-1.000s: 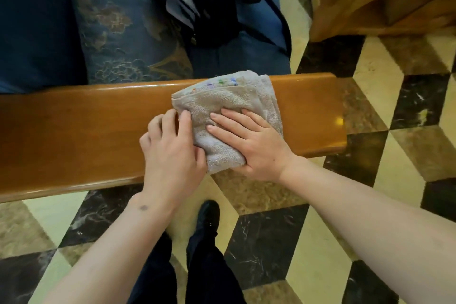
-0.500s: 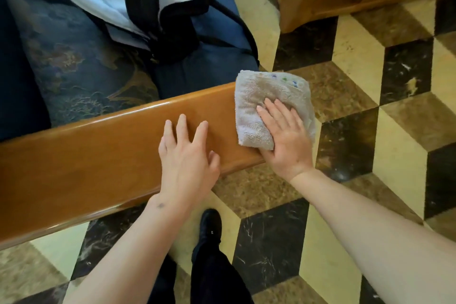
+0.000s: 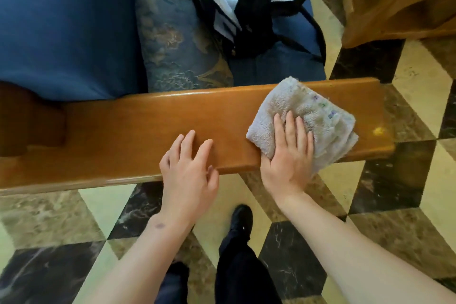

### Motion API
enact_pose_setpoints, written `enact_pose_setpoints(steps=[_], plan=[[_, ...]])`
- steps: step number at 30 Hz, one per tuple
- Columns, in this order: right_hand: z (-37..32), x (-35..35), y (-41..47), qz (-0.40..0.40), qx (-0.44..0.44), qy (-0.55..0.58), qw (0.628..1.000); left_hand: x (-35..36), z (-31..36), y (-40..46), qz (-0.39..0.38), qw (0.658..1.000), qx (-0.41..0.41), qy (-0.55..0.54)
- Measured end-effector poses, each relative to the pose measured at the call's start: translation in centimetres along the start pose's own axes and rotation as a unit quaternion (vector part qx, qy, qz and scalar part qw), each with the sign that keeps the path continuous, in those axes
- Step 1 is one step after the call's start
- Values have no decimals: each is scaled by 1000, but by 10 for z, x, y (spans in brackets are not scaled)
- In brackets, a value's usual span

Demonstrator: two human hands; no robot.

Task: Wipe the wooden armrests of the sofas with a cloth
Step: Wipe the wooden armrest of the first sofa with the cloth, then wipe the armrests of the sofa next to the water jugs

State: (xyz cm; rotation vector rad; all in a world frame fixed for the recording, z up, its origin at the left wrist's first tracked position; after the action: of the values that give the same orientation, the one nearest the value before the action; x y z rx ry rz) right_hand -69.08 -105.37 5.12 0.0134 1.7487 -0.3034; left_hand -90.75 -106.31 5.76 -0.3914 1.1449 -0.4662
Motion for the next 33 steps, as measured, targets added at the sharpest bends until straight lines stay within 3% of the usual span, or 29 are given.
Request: enact_pose_setpoints(steps=[9,13,18,20,22,24,26,29,31,33], plan=[[-194,53,-39,-65,-138,-68,986,-29,-171,-70,-3,993,-116,-12],[-256,69,-56,-103,-179,-42,978,-22,-204,-94,-26,991,-128,-35],[-310,76,-77,-202,-219,-19,954,-9,-232,-133,-43,973,-168,-154],[-321,70,-83,-293,-198,81,932,-14,-240,-149,-34,966,-178,-184],[-323,63,-95,-410,-96,262,868,-16,-244,-164,-23,958,-179,-223],[-337,40,-117,-468,-39,351,810,-31,-247,-182,1,941,-172,-290],[-356,6,-134,-472,-36,355,806,-48,-259,-202,15,905,-196,-378],[-397,-51,-161,-463,-47,377,801,-72,-279,-245,3,814,-269,-515],[-437,-95,-183,-455,-31,432,778,-88,-289,-284,-6,712,-306,-632],[-481,-132,-210,-460,14,513,725,-102,-289,-317,-20,571,-296,-765]])
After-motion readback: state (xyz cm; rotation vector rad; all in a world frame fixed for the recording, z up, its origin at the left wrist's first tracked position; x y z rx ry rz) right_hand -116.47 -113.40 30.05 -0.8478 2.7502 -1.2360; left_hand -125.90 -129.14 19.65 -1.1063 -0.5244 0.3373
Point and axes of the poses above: each hand's wrist, its own y-axis towards the middle knuckle, its own x-axis out of the palm, z = x × y, the point moved 10 cm from there along y, towards the middle knuckle, and after that the axes turned 12 degrees about -z, right-handed, at the moved point
